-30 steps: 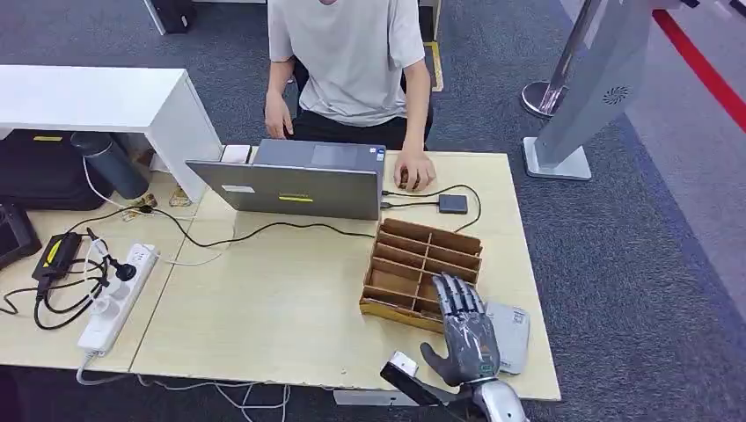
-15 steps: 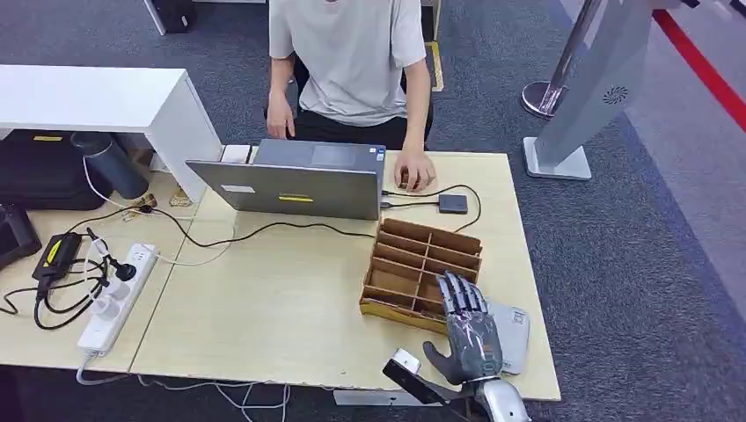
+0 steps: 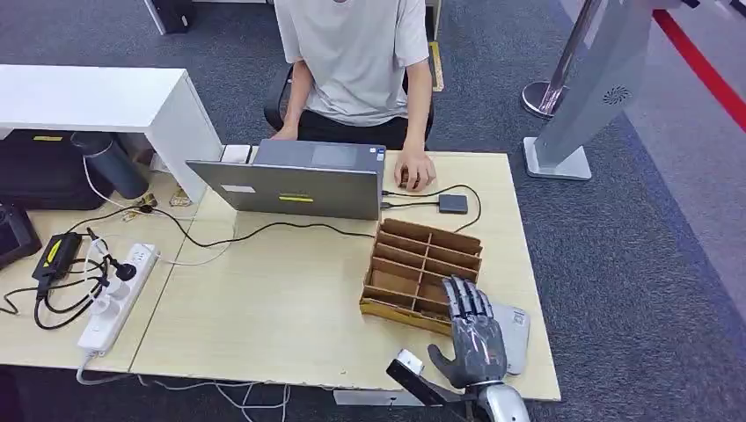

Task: Pass the card to the sensor for recognition and then transmit it.

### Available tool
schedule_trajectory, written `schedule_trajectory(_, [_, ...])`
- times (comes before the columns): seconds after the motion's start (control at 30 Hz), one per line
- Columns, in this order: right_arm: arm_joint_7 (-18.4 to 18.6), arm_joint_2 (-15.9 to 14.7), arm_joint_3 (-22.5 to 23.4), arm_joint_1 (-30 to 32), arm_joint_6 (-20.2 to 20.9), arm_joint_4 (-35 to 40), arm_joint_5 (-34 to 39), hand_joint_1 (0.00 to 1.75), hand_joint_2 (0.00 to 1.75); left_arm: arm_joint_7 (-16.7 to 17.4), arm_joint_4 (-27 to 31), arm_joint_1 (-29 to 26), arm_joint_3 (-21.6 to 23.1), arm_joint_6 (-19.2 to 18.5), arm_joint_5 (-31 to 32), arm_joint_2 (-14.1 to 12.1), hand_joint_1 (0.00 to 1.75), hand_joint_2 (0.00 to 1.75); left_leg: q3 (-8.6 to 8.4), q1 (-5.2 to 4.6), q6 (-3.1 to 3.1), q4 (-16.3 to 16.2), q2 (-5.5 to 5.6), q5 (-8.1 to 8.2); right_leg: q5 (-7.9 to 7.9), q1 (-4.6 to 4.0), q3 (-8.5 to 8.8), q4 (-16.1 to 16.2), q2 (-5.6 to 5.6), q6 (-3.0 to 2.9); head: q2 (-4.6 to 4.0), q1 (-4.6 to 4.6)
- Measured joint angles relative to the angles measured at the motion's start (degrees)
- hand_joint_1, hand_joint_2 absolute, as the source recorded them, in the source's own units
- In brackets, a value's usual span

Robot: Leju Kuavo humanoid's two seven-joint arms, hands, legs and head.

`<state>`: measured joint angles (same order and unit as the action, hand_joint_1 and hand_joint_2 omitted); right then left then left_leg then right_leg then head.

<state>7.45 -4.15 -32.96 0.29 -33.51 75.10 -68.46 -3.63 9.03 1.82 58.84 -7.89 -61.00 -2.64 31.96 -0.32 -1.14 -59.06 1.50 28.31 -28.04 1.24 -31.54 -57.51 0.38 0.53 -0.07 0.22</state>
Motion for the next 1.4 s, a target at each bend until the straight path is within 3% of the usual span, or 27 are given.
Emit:
schedule_trajectory(0.13, [0.0, 0.0, 0.2, 0.1, 0.0, 0.2, 0.0, 0.0, 1.75, 0.0, 0.0, 0.0, 0.0, 0.0, 0.0, 0.0, 0.0, 1.75, 0.0, 0.0, 0.0, 0.0, 0.0, 0.0, 0.0, 0.0, 0.0, 0.0, 0.0, 0.0, 0.0, 0.0])
schedule_trajectory(0.17, [0.0, 0.0, 0.2, 0.2, 0.0, 0.3, 0.0, 1.75, 1.75, 0.0, 0.0, 0.0, 0.0, 0.0, 0.0, 0.0, 0.0, 1.75, 0.0, 0.0, 0.0, 0.0, 0.0, 0.0, 0.0, 0.0, 0.0, 0.0, 0.0, 0.0, 0.0, 0.0])
schedule_trajectory(1.2, [-1.2, 0.0, 0.5, 0.0, -1.2, -1.5, 2.2, 1.75, 1.75, 0.0, 0.0, 0.0, 0.0, -0.1, -0.2, 0.0, 0.0, 1.75, -0.04, 0.0, 0.0, 0.0, 0.0, 0.0, 0.0, 0.0, 0.04, 0.0, 0.0, 0.0, 0.0, 0.0])
schedule_trajectory(1.4, [-1.2, 0.0, 0.5, 0.0, -1.2, -1.5, 2.4, 1.75, 1.75, -1.0, 0.0, 0.0, 0.8, 1.4, 0.5, 0.0, 0.0, 1.75, -0.06, 0.0, 0.0, 0.0, 0.0, 0.0, 0.0, 0.0, 0.06, 0.0, 0.0, 0.0, 0.0, 0.0])
